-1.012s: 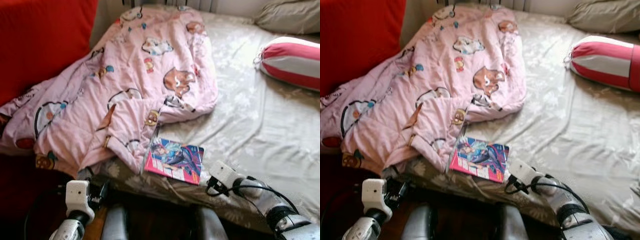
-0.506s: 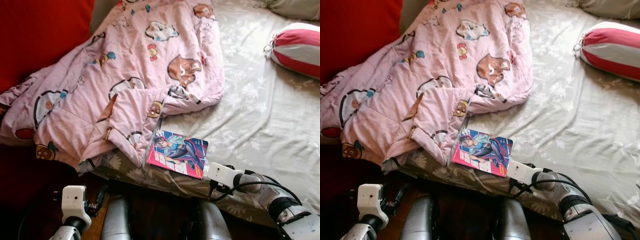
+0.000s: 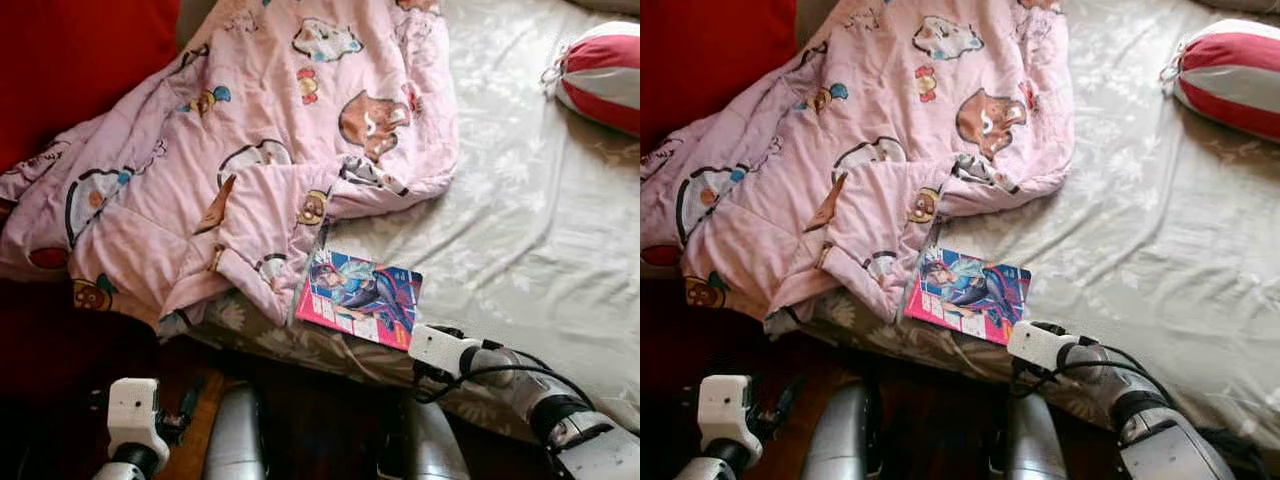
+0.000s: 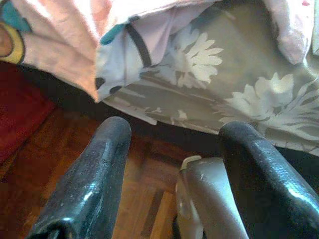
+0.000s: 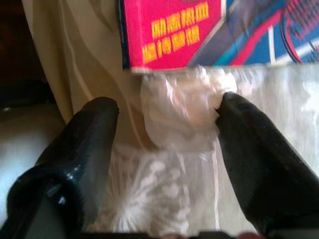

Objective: Clean up the room

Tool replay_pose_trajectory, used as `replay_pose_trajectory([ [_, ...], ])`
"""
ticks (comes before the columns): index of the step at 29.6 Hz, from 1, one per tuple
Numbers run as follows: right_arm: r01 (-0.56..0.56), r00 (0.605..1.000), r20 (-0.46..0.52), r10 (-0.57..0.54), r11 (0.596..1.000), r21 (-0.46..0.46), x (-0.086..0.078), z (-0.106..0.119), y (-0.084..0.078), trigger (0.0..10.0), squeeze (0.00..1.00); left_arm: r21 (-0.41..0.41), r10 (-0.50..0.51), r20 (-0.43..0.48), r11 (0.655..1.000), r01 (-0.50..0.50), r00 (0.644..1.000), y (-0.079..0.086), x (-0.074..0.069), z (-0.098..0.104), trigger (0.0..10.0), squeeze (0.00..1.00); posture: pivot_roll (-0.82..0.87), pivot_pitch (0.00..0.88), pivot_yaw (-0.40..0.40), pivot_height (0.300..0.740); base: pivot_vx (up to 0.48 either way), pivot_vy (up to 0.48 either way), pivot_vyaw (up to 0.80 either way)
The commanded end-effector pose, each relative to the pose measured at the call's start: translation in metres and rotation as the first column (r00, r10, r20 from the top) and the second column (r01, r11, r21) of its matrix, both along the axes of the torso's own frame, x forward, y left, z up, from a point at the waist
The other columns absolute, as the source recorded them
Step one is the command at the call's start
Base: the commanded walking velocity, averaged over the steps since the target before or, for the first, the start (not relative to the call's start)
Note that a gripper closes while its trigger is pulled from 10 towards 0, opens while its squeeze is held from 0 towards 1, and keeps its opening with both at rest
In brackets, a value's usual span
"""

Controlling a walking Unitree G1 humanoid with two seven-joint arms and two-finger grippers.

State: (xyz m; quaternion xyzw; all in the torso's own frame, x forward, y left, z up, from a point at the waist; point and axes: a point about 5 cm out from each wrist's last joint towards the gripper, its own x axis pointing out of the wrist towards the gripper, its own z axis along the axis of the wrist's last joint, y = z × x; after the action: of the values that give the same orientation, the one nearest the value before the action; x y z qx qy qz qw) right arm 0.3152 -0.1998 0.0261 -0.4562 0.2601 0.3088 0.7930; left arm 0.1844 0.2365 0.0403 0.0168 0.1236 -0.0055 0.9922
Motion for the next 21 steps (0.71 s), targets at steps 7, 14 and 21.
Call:
replay_pose_trajectory([
  [7,0.017,0.999,-0.034,-0.017,1.000,0.023,-0.0082,-0.0096,0.0010,4.9,0.00,0.007,0.017,-0.055,1.000,-0.016,0.998,0.0084,-0.0124,-0.0027,10.0,0.00,0.28,0.345,0.001,0.607,0.000,0.000,0.00],
  [14,0.038,0.999,-0.023,-0.037,0.998,0.052,-0.0072,-0.0086,0.0019,0.0,0.00,0.012,0.007,-0.058,1.000,-0.006,0.998,0.0079,-0.0097,-0.0017,10.0,0.00,0.28,0.341,0.004,0.607,0.000,0.000,0.00],
  [21,0.038,0.999,-0.017,-0.037,0.997,0.072,-0.0076,-0.0082,0.0023,0.0,0.00,0.019,-0.008,-0.056,1.000,0.009,0.998,0.0039,-0.0083,-0.0016,10.0,0.00,0.27,0.336,0.003,0.607,0.000,0.000,0.00],
])
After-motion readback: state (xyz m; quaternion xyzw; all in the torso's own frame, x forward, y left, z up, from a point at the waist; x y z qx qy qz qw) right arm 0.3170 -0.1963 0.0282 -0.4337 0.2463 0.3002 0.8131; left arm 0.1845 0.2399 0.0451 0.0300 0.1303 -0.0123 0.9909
